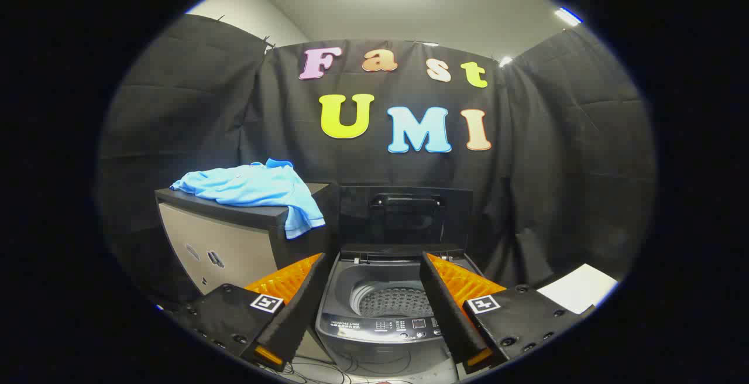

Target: Put the clothes into the washing machine and then close the washing machine lid.

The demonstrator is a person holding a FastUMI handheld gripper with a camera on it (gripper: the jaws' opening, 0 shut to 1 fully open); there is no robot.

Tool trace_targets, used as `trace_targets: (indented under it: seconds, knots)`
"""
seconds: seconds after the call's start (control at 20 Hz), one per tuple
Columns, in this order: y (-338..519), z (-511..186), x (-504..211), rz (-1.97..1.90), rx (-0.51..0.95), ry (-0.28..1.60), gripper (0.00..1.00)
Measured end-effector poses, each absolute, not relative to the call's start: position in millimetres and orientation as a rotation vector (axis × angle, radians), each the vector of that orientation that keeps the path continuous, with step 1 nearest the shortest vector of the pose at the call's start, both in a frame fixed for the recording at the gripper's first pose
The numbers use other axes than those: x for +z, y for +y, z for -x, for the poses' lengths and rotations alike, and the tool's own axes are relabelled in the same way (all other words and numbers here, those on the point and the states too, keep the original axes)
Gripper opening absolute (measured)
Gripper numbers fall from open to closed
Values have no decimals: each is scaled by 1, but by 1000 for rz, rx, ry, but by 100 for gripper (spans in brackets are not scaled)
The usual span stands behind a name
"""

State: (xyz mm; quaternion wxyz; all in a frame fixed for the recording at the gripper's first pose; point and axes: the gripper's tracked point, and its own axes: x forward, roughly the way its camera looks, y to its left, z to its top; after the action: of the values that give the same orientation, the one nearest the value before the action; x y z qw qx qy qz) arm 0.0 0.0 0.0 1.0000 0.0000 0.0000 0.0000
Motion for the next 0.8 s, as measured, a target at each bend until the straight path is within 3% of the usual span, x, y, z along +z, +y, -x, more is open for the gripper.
trace_targets:
  seconds: [0.8]
  knots:
    - [9, 6, 10, 17, 13, -19, 98]
